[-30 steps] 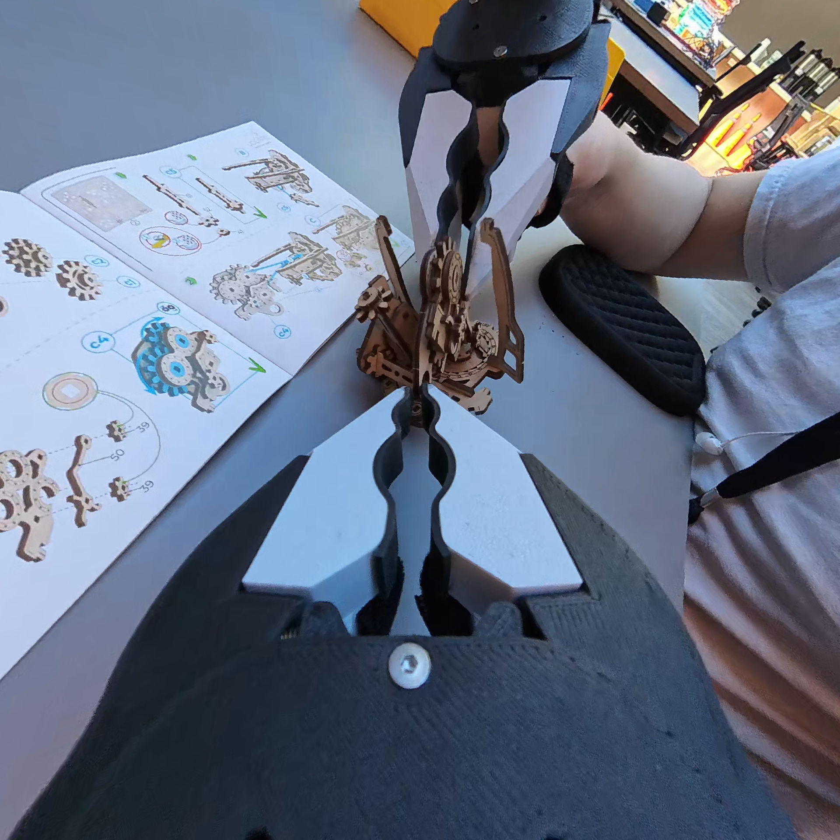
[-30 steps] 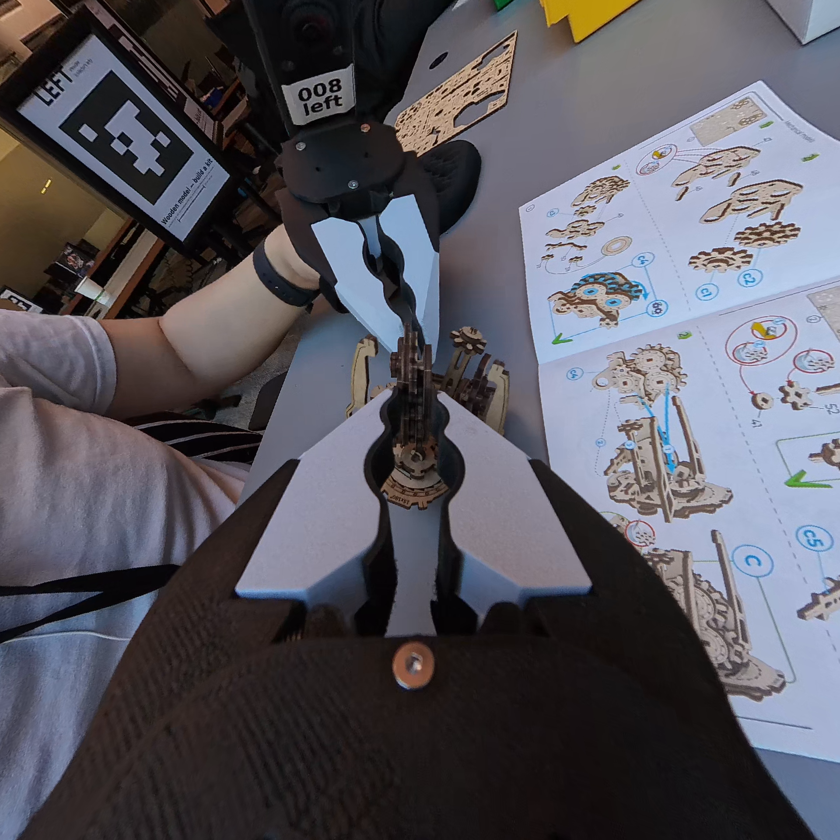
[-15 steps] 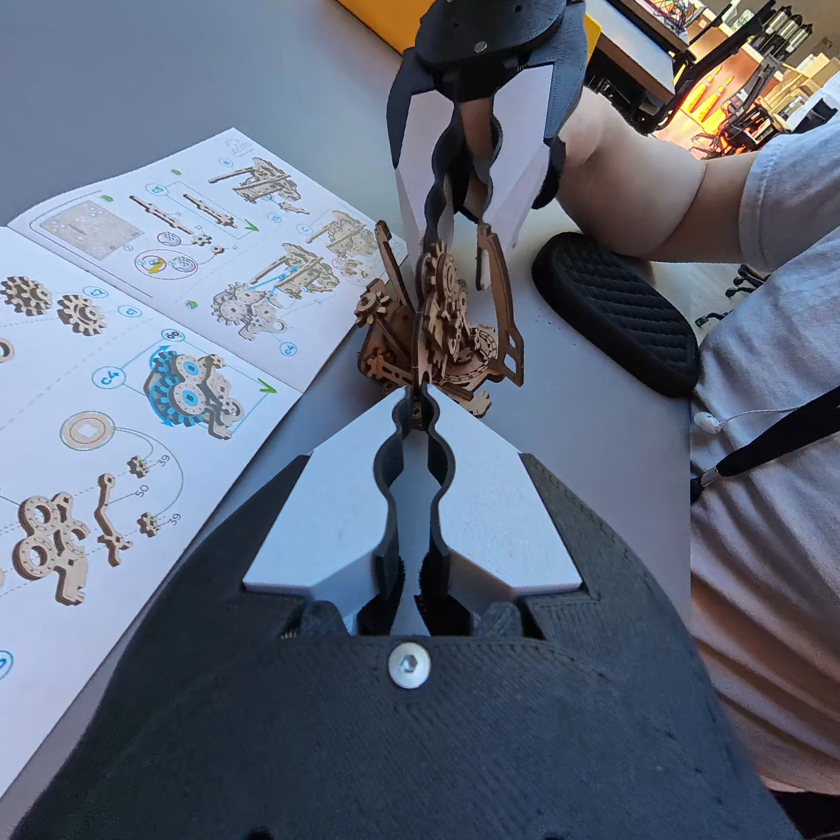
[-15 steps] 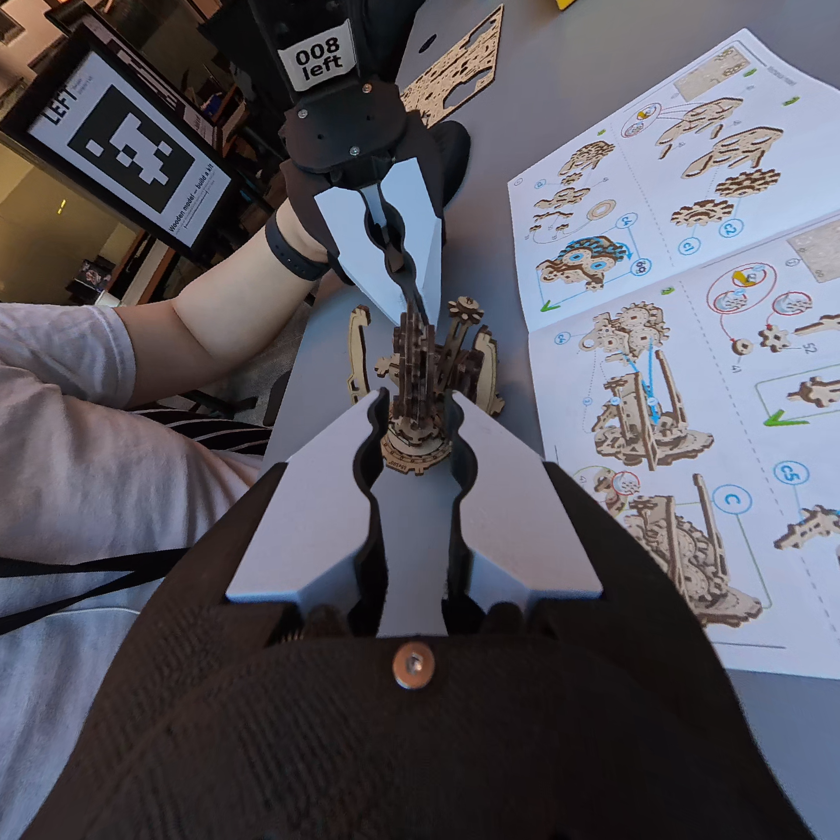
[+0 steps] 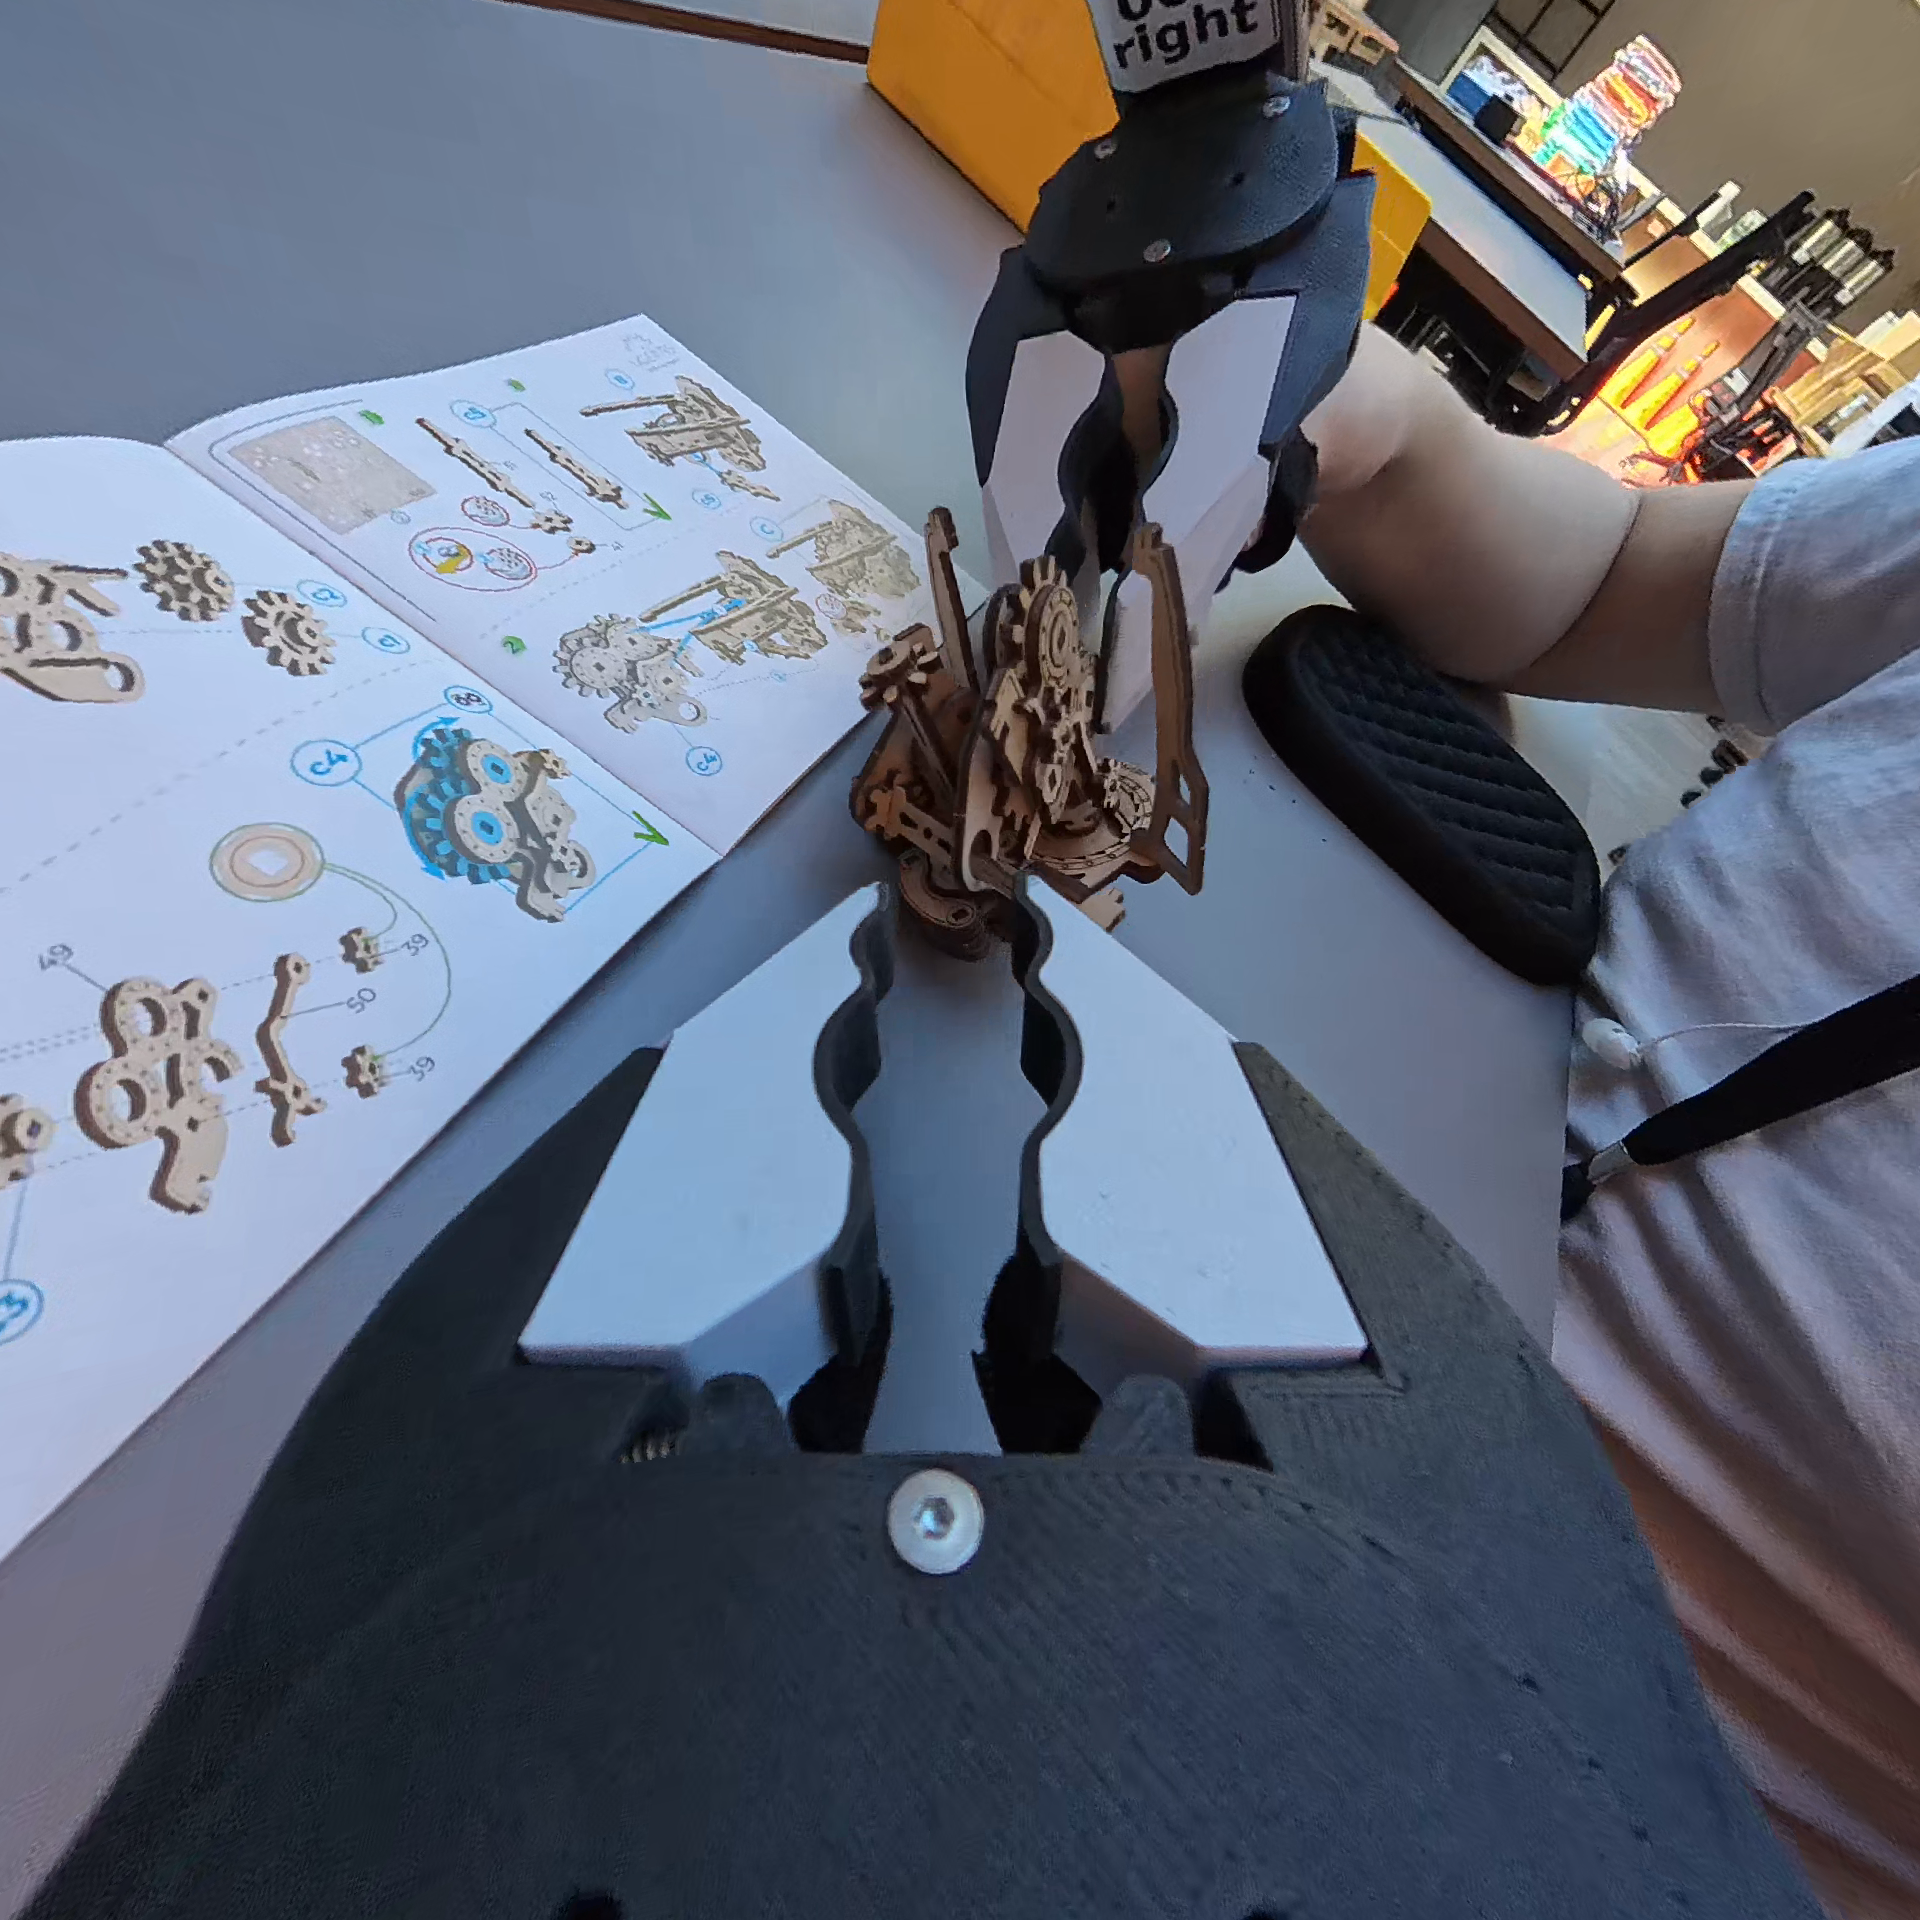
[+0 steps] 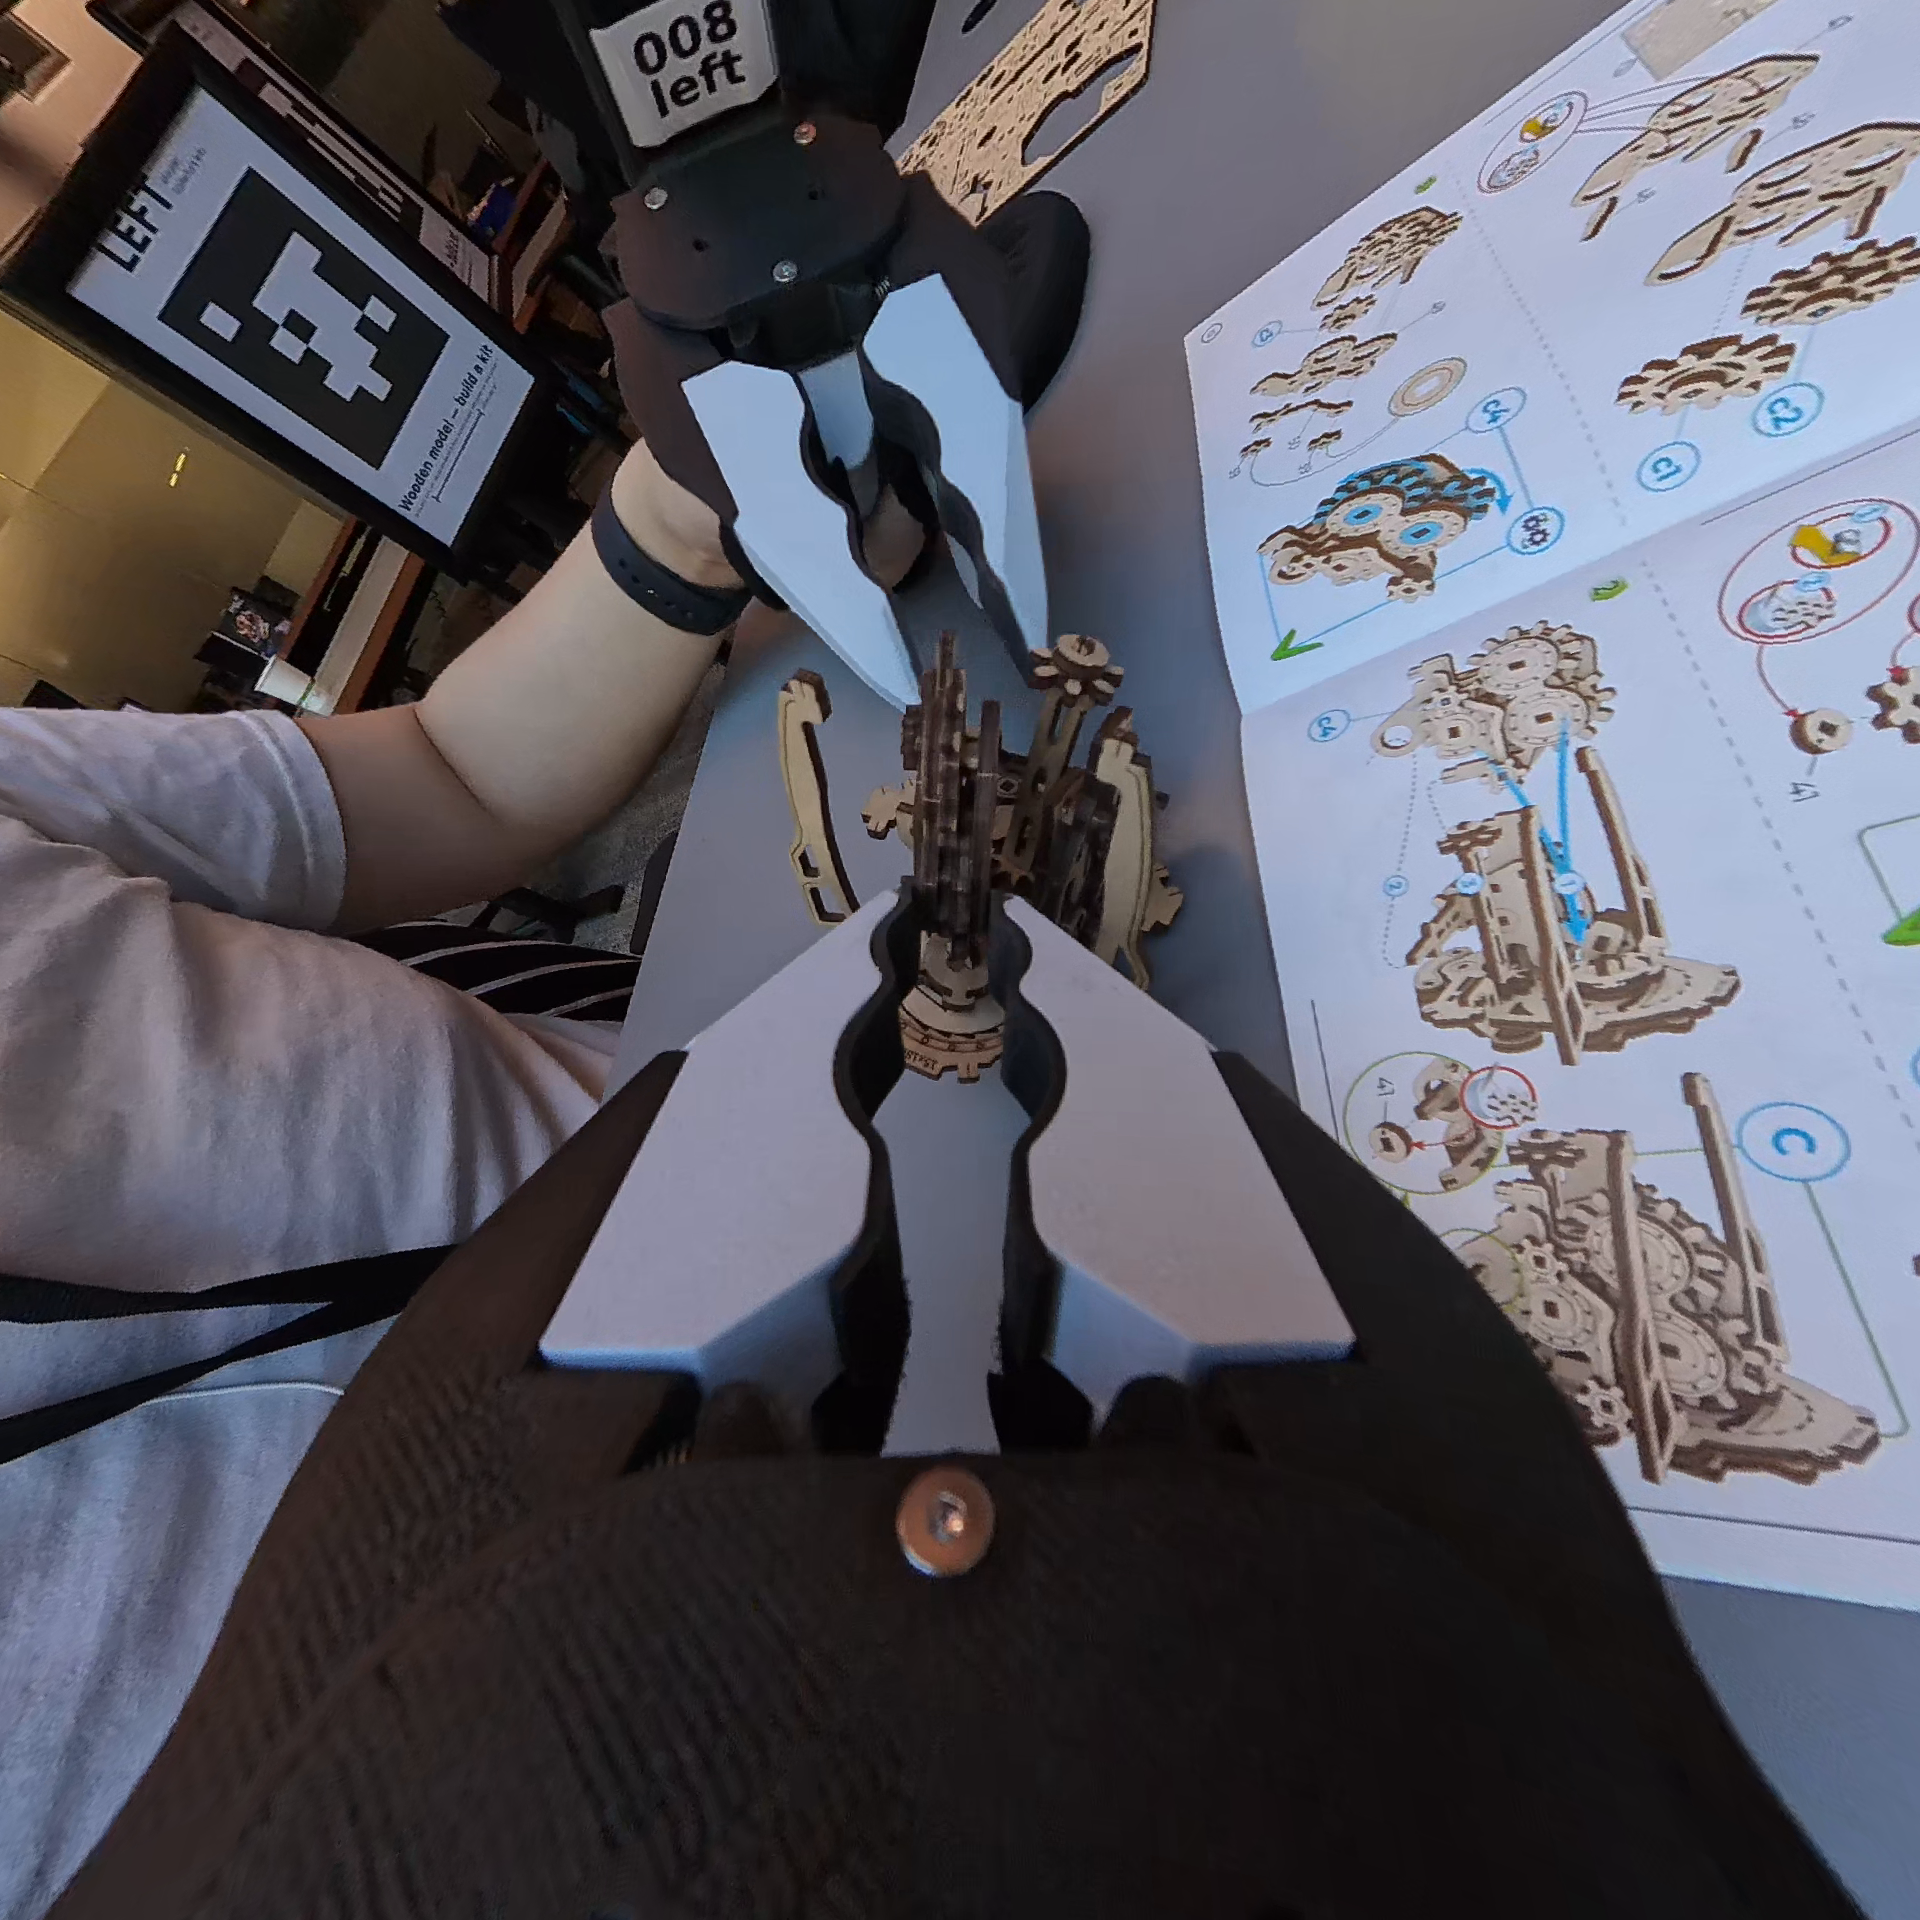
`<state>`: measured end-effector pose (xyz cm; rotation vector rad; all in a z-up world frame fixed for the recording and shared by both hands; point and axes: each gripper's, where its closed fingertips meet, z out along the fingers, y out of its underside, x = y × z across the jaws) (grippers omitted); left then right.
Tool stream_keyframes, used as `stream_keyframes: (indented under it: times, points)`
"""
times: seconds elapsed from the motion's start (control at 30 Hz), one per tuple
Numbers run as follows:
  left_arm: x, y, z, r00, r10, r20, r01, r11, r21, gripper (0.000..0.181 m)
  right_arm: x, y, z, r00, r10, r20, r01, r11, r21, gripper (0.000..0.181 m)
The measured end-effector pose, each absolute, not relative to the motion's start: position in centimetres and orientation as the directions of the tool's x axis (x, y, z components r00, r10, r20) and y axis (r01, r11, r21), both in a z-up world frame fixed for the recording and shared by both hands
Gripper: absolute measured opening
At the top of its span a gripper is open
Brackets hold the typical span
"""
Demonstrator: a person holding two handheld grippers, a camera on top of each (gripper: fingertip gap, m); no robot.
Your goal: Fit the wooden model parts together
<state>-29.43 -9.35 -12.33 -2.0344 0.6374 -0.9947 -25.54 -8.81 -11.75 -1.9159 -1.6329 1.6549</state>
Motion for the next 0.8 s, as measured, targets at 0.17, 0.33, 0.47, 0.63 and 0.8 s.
stream_keyframes:
  times: [0.17,0.33,0.47,0.63,0.8]
  points:
    - [-30.0,-11.0,-12.1,0.643,-0.658,0.392,-0.065,-0.557,-0.828,0.019,-25.6,-8.9,-11.8,-0.171,0.764,-0.623,0.622,-0.406,-0.67,0.01]
    - [-28.6,-11.2,-13.6,0.714,-0.617,0.33,-0.11,-0.565,-0.818,0.017,-25.7,-9.0,-11.8,-0.139,0.764,-0.63,0.626,-0.425,-0.653,0.01]
    - [-27.8,-11.3,-13.7,0.726,-0.625,0.286,-0.14,-0.542,-0.829,0.011,-25.7,-9.1,-11.8,-0.118,0.772,-0.625,0.628,-0.429,-0.649,0.01]
    - [-27.6,-11.4,-13.8,0.733,-0.634,0.249,-0.169,-0.523,-0.835,0.007,-25.7,-9.1,-11.8,-0.109,0.778,-0.618,0.624,-0.431,-0.652,0.01]
    - [-27.4,-11.3,-13.7,0.744,-0.637,0.202,-0.193,-0.494,-0.848,0.007,-25.6,-9.2,-11.8,-0.102,0.793,-0.601,0.611,-0.427,-0.666,0.01]
